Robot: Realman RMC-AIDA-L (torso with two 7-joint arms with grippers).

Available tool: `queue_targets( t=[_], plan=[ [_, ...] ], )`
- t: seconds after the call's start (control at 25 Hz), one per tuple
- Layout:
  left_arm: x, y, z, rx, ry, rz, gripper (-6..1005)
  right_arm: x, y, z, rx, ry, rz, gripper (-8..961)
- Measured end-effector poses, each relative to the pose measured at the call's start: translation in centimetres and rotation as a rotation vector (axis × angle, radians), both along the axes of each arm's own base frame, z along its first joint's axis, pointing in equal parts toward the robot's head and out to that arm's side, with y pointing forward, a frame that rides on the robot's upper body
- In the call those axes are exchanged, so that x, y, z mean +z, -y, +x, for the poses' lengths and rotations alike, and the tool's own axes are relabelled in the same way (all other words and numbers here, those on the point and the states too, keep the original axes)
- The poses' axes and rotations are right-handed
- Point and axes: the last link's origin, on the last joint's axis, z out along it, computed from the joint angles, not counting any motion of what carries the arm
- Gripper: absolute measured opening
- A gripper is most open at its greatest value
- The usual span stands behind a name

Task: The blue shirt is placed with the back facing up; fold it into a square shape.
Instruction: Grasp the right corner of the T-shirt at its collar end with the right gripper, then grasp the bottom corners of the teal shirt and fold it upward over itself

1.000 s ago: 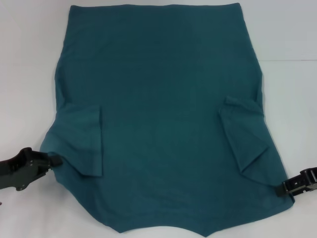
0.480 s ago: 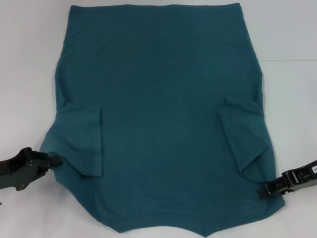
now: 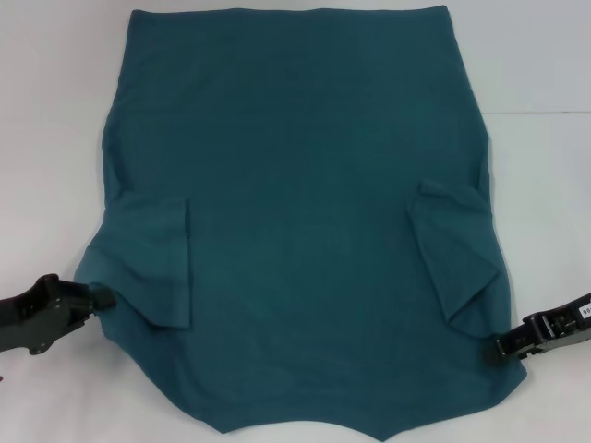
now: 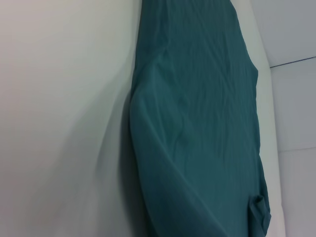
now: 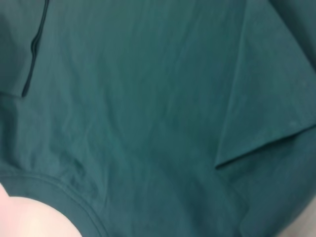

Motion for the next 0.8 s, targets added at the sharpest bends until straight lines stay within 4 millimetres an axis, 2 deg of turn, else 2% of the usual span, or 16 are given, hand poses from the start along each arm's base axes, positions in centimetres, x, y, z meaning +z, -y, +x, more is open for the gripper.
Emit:
queue_targets(
  t=[0.04, 0.24, 0.36, 0.6, 0.8],
  plan=[
    [0.0, 0.0, 0.0, 0.000, -0.001, 0.001, 20, 0.1, 0.0, 0.0, 0.000, 0.002, 0.001, 644],
    [0.0, 0.0, 0.0, 0.000, -0.001, 0.001, 20, 0.0, 0.0, 0.2, -0.002, 0.008, -0.001, 468],
    [0.0, 0.0, 0.0, -0.001, -0.001, 0.001, 20, 0.0, 0.0, 0.3, -0.003, 0.009, -0.001, 224],
    [-0.1, 0.1, 0.1, -0.022, -0.002, -0.006, 19, 0.2, 0.2, 0.5, -0.010, 0.007, -0.001, 119],
    [0.1, 0.9, 0.7, -0.098, -0.002, -0.052, 19, 1.2, 0.9, 1.0, -0.019, -0.024, -0.004, 31]
  ],
)
